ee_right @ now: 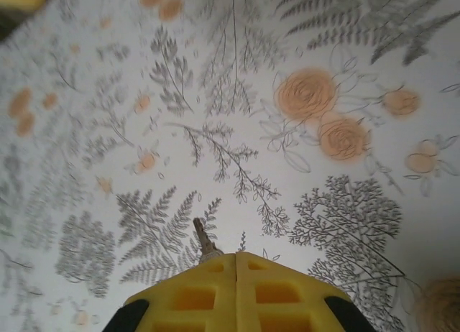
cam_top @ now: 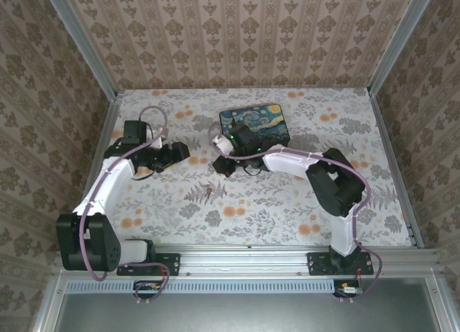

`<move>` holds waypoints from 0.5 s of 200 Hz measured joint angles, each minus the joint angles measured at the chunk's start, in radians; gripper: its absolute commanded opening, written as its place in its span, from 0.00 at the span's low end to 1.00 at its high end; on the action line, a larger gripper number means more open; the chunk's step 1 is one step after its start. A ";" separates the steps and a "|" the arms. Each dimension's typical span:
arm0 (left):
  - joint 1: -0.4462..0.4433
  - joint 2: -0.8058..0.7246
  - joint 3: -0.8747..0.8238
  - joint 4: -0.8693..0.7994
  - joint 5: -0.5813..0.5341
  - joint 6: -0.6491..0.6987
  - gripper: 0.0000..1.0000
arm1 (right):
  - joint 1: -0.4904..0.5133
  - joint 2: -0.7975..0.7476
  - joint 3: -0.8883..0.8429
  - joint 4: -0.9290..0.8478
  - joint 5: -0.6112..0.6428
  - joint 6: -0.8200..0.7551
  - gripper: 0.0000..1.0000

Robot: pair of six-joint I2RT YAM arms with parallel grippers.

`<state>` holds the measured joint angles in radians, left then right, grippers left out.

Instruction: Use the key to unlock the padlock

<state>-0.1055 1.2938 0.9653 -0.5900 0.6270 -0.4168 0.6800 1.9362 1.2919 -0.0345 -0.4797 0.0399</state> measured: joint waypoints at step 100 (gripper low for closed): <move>0.200 0.001 -0.027 0.002 0.048 -0.009 0.80 | 0.219 0.080 0.032 -0.132 0.245 -0.304 0.44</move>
<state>0.0940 1.2945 0.9382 -0.5877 0.6750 -0.4259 0.8993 2.0167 1.3239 -0.1665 -0.2344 -0.2638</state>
